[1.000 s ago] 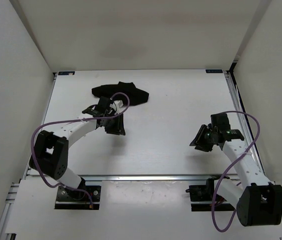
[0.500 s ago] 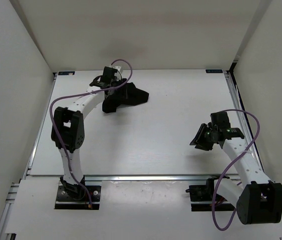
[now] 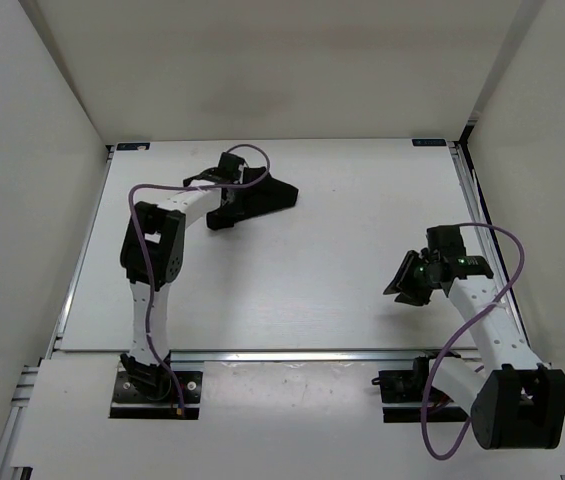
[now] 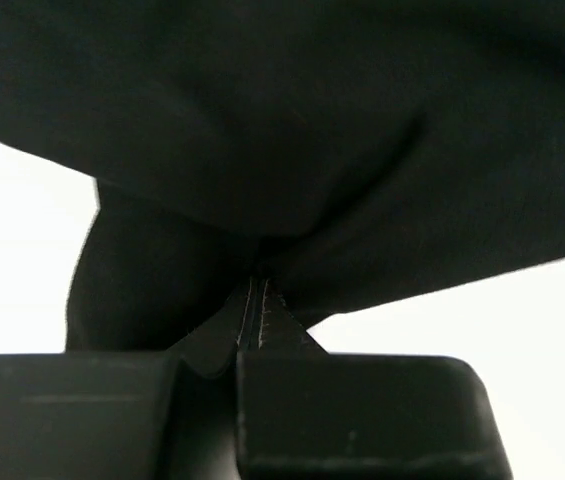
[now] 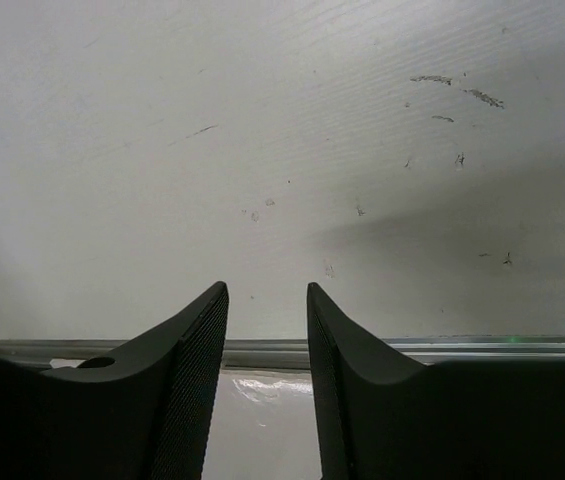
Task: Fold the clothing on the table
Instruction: Flatten the skirt out
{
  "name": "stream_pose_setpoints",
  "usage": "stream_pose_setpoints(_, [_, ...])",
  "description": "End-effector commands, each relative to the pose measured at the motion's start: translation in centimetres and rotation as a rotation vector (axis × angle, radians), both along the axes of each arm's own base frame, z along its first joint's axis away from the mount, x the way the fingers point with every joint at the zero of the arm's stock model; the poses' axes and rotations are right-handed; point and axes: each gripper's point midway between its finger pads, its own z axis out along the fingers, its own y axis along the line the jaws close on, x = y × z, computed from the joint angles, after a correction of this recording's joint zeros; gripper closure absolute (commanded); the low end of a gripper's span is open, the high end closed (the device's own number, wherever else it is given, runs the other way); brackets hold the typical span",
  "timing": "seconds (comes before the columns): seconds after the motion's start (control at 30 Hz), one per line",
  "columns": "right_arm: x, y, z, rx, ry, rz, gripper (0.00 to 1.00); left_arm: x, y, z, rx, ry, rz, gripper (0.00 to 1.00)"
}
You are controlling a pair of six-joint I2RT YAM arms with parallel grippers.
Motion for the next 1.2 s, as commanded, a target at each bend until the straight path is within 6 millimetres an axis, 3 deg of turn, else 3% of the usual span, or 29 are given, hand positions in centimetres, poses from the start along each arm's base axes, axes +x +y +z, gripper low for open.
stream_pose_setpoints(0.0, [1.4,0.2,2.2,0.033,-0.077,0.001,0.57,-4.5,-4.1,-1.3,-0.033,0.097,-0.118,1.0])
stream_pose_setpoints(0.07, [1.7,0.6,2.2,0.042,-0.092,0.024,0.58,-7.6,-6.6,-1.8,-0.081,0.153,-0.189,1.0])
stream_pose_setpoints(0.1, [1.9,0.7,2.2,0.04,-0.088,0.026,0.58,-9.4,-8.8,-2.2,-0.121,0.184,-0.247,1.0])
stream_pose_setpoints(0.2, [2.5,1.7,1.9,0.071,-0.077,0.056,0.58,-15.3,-12.1,-3.0,-0.191,0.288,-0.367,1.0])
stream_pose_setpoints(0.33, [4.0,2.6,2.0,0.075,-0.092,0.105,0.58,-20.2,-16.2,-1.7,-0.352,0.398,-0.476,1.0])
stream_pose_setpoints(0.4, [5.2,3.3,2.9,0.101,-0.13,0.133,0.59,-20.3,-17.8,0.3,-0.445,0.372,-0.497,1.0])
stream_pose_setpoints(0.47, [5.6,4.3,2.5,0.13,-0.104,0.165,0.58,-19.4,-18.4,2.4,-0.497,0.319,-0.477,0.99])
stream_pose_setpoints(0.6, [6.5,6.7,2.3,0.153,-0.09,0.231,0.59,-13.7,-16.1,8.9,-0.562,0.124,-0.363,0.95])
stream_pose_setpoints(0.7, [7.0,9.3,2.4,0.201,-0.087,0.279,0.59,-10.8,-12.2,11.4,-0.523,0.055,-0.277,0.93])
stream_pose_setpoints(0.77, [7.7,11.0,1.7,0.226,-0.068,0.305,0.59,-9.4,-8.8,11.9,-0.504,0.023,-0.205,0.93])
stream_pose_setpoints(0.8, [8.4,11.8,2.2,0.242,-0.083,0.31,0.59,-9.3,-7.7,11.9,-0.495,0.018,-0.187,0.92])
stream_pose_setpoints(0.83, [8.6,13.2,1.4,0.25,-0.043,0.327,0.58,-8.9,-5.5,11.9,-0.512,0.01,-0.136,0.93])
stream_pose_setpoints(0.9, [9.6,14.9,1.6,0.275,-0.037,0.357,0.57,-8.9,-3.6,11.3,-0.535,0.018,-0.086,0.93])
stream_pose_setpoints(0.93, [10.6,15.8,2.3,0.275,-0.062,0.37,0.56,-9.3,-3.1,10.8,-0.538,0.025,-0.081,0.93])
stream_pose_setpoints(1.0, [11.7,17.2,1.3,0.262,-0.038,0.391,0.57,-9.9,-2.3,10.0,-0.537,0.037,-0.065,0.95])
stream_pose_setpoints(1.03, [12.4,17.9,2.3,0.277,-0.05,0.402,0.6,-10.3,-2.6,9.9,-0.536,0.038,-0.073,0.96])
stream_pose_setpoints(1.1, [13.1,18.8,2.1,0.28,-0.029,0.417,0.63,-11.4,-3.4,9.3,-0.532,0.055,-0.1,0.98])
stream_pose_setpoints(1.17, [13.9,19.4,3.1,0.257,-0.062,0.437,0.64,-13.1,-4.6,8.2,-0.531,0.101,-0.138,1.0])
